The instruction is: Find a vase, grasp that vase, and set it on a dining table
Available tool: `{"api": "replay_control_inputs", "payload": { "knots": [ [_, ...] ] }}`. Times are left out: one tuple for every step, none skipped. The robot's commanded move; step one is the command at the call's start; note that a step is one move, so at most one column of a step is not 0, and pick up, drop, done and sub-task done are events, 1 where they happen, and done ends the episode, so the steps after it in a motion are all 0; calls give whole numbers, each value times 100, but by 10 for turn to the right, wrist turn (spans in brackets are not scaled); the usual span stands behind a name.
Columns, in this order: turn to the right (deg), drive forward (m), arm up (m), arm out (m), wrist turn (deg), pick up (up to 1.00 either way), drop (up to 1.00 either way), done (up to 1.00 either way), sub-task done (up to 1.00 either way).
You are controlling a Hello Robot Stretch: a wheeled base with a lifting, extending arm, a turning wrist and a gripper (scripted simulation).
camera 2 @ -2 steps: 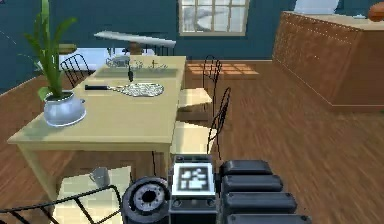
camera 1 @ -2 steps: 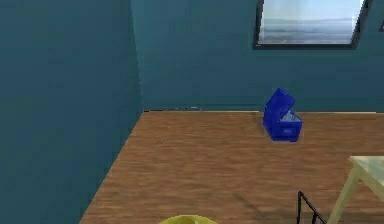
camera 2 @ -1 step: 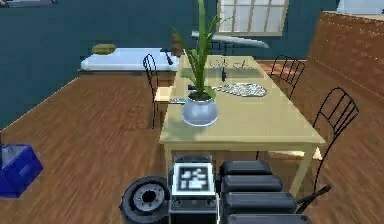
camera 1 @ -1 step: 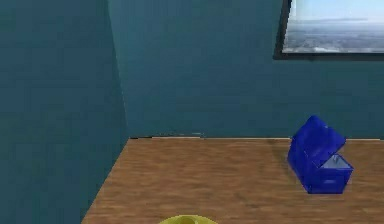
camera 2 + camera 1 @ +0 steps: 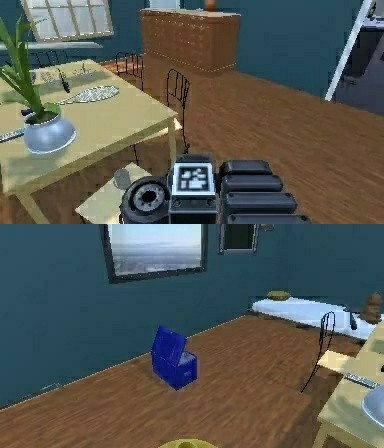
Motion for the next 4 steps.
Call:
{"api": "replay_control_inputs", "payload": {
  "knots": [
    [120, 0, 0, 0, 0, 0, 0, 0, 0],
    [0, 90, 0, 0, 0, 0, 0, 0, 0],
    [330, 0, 0, 0, 0, 0, 0, 0, 0],
    [0, 90, 0, 0, 0, 0, 0, 0, 0]
  ]
}}
